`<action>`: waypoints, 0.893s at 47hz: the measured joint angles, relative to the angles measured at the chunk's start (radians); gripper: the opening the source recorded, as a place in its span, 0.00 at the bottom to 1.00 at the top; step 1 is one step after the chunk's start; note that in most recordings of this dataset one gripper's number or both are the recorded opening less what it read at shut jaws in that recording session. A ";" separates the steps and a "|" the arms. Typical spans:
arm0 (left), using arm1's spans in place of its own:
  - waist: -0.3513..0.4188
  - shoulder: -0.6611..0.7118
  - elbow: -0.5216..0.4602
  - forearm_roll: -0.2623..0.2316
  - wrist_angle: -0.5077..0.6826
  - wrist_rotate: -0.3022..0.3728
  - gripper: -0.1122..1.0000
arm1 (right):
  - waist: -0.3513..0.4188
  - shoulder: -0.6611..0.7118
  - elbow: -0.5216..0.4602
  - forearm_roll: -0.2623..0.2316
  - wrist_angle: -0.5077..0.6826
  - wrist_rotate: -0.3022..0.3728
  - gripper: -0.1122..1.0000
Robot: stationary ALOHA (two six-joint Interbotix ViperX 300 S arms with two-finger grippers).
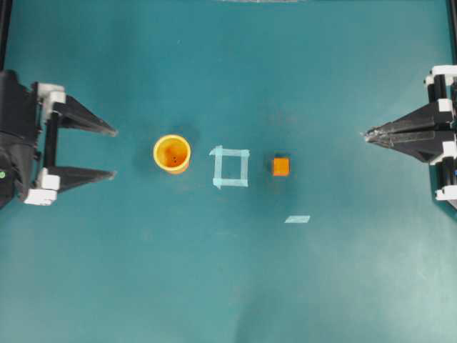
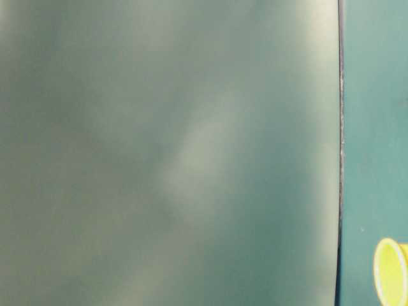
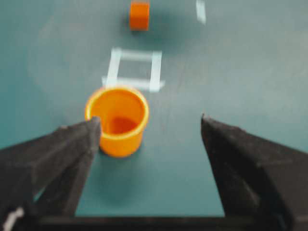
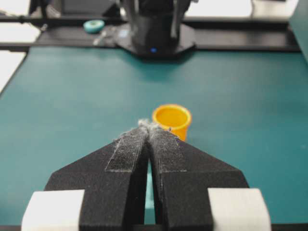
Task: Move the cup backward with left arm.
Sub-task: 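Open the left gripper and move it right toward the orange cup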
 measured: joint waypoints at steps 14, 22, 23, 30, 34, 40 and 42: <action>0.000 0.152 0.002 0.000 -0.038 0.014 0.84 | -0.002 0.000 -0.005 0.000 0.000 0.002 0.10; 0.002 0.216 0.028 0.000 -0.112 0.015 0.84 | 0.000 0.000 -0.005 0.000 0.000 0.002 0.10; 0.002 0.227 0.031 0.000 -0.118 0.014 0.84 | 0.000 0.000 -0.005 -0.002 0.000 0.002 0.10; 0.018 0.287 0.038 0.000 -0.160 0.028 0.84 | 0.000 0.000 -0.005 -0.002 0.000 0.002 0.10; 0.035 0.314 0.038 0.000 -0.176 0.038 0.84 | 0.000 0.000 -0.006 0.000 0.000 0.002 0.10; 0.055 0.353 0.040 0.000 -0.209 0.055 0.84 | 0.000 0.000 -0.014 0.000 0.000 0.003 0.10; 0.063 0.365 0.038 0.000 -0.216 0.057 0.84 | 0.000 0.000 -0.015 0.000 0.000 0.003 0.10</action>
